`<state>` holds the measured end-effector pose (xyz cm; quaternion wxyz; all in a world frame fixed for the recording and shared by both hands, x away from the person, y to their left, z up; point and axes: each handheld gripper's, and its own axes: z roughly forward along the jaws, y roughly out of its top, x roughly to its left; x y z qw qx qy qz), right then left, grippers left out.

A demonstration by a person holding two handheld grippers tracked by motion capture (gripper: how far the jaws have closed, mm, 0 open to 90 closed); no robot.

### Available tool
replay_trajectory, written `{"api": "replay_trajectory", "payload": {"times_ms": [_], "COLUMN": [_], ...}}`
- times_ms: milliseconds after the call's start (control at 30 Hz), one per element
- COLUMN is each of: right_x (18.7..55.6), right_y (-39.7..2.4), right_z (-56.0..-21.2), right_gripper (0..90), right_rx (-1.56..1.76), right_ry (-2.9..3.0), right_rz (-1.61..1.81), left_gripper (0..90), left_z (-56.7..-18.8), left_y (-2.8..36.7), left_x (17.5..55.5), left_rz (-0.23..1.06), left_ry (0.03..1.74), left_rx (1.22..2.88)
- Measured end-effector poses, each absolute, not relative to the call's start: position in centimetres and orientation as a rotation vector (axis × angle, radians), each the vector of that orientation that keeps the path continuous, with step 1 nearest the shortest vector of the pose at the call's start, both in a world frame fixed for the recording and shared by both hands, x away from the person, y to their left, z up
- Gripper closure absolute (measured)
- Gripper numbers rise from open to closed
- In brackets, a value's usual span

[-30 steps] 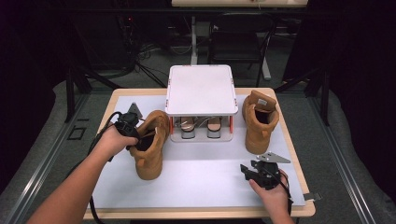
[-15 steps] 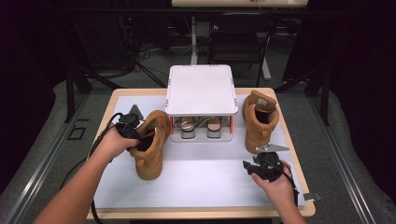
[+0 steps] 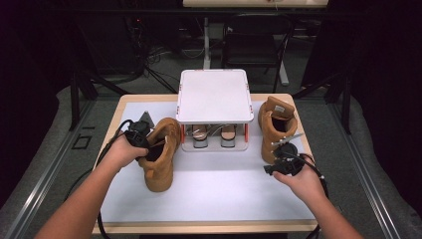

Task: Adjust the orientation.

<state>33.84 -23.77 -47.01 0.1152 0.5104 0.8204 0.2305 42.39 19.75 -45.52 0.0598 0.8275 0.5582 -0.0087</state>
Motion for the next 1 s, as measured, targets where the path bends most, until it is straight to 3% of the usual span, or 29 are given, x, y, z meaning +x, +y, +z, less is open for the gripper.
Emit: {"api": "replay_trajectory", "payload": {"times_ms": [1000], "right_x": [40.1], "right_y": [-26.1], "right_z": [-38.0], "right_gripper": [55.3], "right_rx": [1.627], "right_ry": [2.462], "right_rz": [0.480], "left_gripper": [79.1], "left_z": [-45.7], "left_y": [19.3], "left_x": [42.4], "left_rz": [0.008], "left_ry": [1.684], "left_rx": [2.537]}}
